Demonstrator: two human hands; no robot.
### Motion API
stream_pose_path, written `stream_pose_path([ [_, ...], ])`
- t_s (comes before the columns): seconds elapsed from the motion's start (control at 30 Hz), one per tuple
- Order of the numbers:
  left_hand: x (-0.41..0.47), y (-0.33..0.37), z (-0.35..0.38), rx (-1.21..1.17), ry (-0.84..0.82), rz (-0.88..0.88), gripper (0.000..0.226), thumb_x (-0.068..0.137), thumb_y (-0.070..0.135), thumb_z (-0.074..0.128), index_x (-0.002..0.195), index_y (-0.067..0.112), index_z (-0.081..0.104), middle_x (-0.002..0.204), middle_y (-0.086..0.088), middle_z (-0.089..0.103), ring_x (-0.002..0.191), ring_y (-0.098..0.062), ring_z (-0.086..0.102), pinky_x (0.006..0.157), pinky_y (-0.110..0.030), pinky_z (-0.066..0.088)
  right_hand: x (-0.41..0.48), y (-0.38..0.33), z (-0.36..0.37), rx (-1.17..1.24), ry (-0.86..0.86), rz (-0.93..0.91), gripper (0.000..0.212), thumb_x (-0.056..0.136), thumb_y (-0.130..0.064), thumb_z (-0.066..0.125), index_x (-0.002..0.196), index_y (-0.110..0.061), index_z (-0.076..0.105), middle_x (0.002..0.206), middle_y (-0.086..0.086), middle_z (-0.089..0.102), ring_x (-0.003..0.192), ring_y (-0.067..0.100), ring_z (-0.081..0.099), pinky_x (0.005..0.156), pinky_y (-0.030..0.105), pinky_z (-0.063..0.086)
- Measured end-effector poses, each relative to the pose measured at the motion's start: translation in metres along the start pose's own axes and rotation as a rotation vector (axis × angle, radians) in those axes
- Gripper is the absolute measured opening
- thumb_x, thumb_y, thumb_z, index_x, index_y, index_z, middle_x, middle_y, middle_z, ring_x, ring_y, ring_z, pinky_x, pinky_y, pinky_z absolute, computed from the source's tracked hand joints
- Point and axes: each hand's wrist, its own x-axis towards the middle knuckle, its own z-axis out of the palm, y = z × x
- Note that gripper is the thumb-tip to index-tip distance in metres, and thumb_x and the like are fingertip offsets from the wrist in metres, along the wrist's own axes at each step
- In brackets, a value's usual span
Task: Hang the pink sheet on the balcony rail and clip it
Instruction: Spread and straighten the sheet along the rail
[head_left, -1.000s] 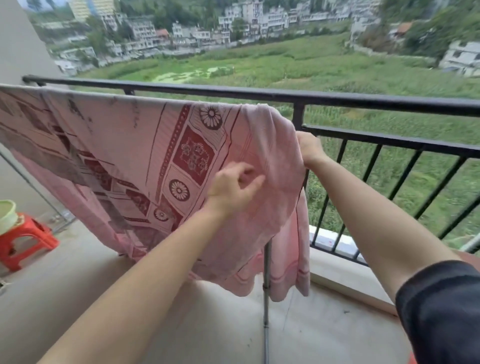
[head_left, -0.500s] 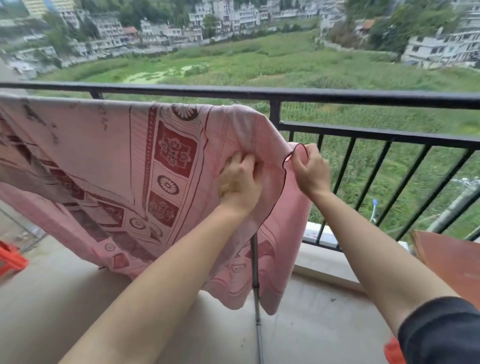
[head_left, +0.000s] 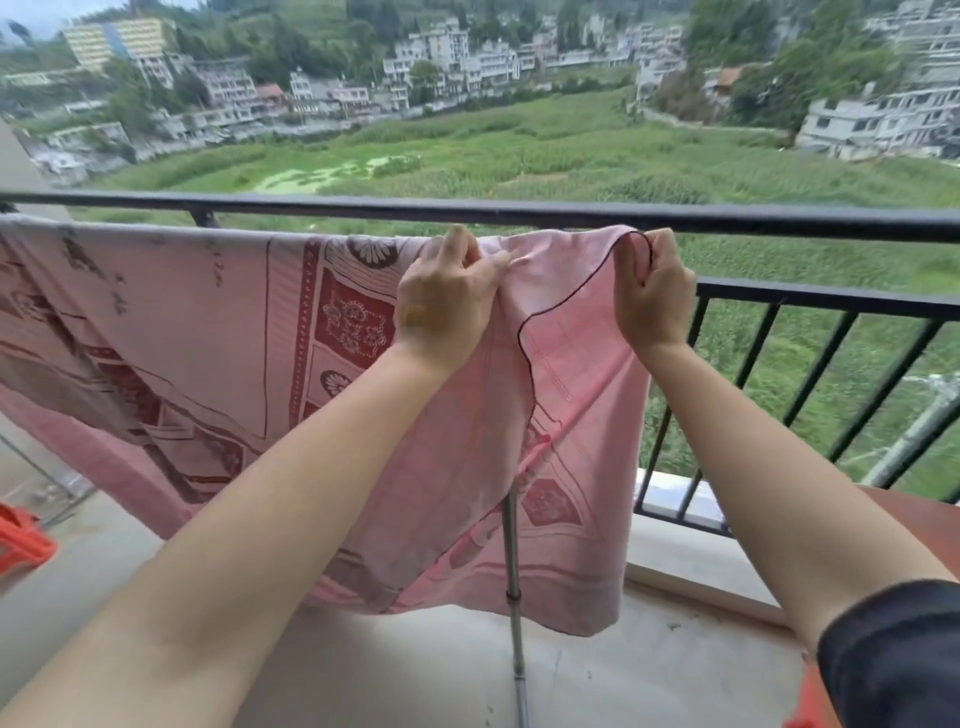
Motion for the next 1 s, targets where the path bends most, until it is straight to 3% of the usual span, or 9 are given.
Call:
stream_pose_path([
  [0.13,0.018,-0.024,-0.016,-0.082,0.139,-0.158,0.03,0.102,0.029,0.047,0.104,0.01,0.069,0.091,-0.007,0.066,0.077,-0.02,0.061,0.059,-0.02,0.039,0.012,0.006,-0.011,-0.084,-0.073,-0.035,0.048,0.092,-0.067,0.045,0.086,-0.02,0.05,0.061,-0.011,0.052,0.052,0.014,0.049,0.054,0.026,0.03],
  [0.3,0.045,-0.044,-0.044,-0.201,0.262,-0.32,0.028,0.103,0.021,0.038,0.103,0.004,0.061,0.074,-0.002,0.058,0.062,-0.011,0.047,0.051,-0.016,0.027,-0.002,0.015,-0.009,-0.297,-0.253,-0.43,0.056,0.084,-0.066,0.059,0.095,-0.011,0.058,0.083,0.009,0.068,0.063,0.034,0.065,0.055,0.031,0.038],
  [0.4,0.06,-0.062,-0.062,-0.317,0.387,-0.512,0.02,0.102,0.015,0.033,0.098,0.008,0.052,0.084,-0.006,0.054,0.072,-0.015,0.048,0.065,-0.026,0.036,-0.004,0.029,-0.005,-0.432,-0.389,-0.459,0.053,0.083,-0.062,0.064,0.097,-0.012,0.062,0.088,0.011,0.067,0.069,0.037,0.067,0.057,0.039,0.048],
  [0.53,0.078,-0.1,-0.089,-0.301,0.477,-0.714,0.032,0.099,0.02,0.032,0.112,0.001,0.053,0.115,-0.015,0.062,0.104,-0.022,0.057,0.088,-0.027,0.039,0.002,0.048,-0.001,-0.472,-0.494,-0.068,0.035,0.099,-0.045,0.052,0.108,-0.015,0.068,0.103,0.015,0.066,0.096,0.038,0.064,0.079,0.043,0.052],
  [0.6,0.075,-0.109,-0.093,-0.207,0.434,-0.641,0.032,0.095,0.026,0.035,0.106,0.004,0.054,0.106,-0.013,0.065,0.097,-0.028,0.059,0.079,-0.032,0.039,0.01,0.043,0.007,-0.377,-0.513,0.164,0.032,0.101,-0.037,0.045,0.105,-0.011,0.063,0.101,0.018,0.068,0.091,0.037,0.069,0.077,0.041,0.054],
  [0.7,0.061,-0.111,-0.097,-0.074,0.302,-0.445,0.054,0.091,0.058,0.041,0.107,0.007,0.053,0.09,-0.005,0.059,0.08,-0.025,0.057,0.065,-0.029,0.032,0.032,0.027,0.026,0.105,-0.478,0.675,0.023,0.1,-0.019,0.034,0.107,-0.003,0.05,0.107,0.025,0.059,0.067,0.039,0.073,0.062,0.044,0.061],
  [0.77,0.054,-0.115,-0.103,0.109,0.107,-0.301,0.082,0.072,0.085,0.05,0.11,0.012,0.049,0.096,-0.006,0.052,0.08,-0.02,0.052,0.067,-0.028,0.037,0.055,0.016,0.034,0.233,-0.366,0.759,0.027,0.101,-0.015,0.031,0.114,0.002,0.047,0.116,0.032,0.056,0.081,0.045,0.071,0.076,0.052,0.06],
  [0.87,0.051,-0.138,-0.118,0.374,-0.09,-0.2,0.082,0.066,0.079,0.064,0.114,0.014,0.05,0.108,-0.021,0.05,0.091,-0.036,0.055,0.074,-0.046,0.051,0.092,-0.009,0.029,0.057,-0.229,0.559,0.038,0.104,-0.022,0.03,0.124,0.004,0.048,0.13,0.029,0.054,0.117,0.043,0.056,0.101,0.043,0.042],
  [1.0,0.058,-0.17,-0.145,0.409,-0.089,-0.271,0.059,0.093,0.064,0.041,0.097,0.011,0.066,0.095,-0.03,0.058,0.088,-0.047,0.059,0.068,-0.045,0.044,0.127,-0.058,0.015,0.049,-0.142,0.186,0.028,0.103,-0.03,0.029,0.109,-0.008,0.046,0.117,0.026,0.062,0.107,0.037,0.059,0.09,0.044,0.042],
])
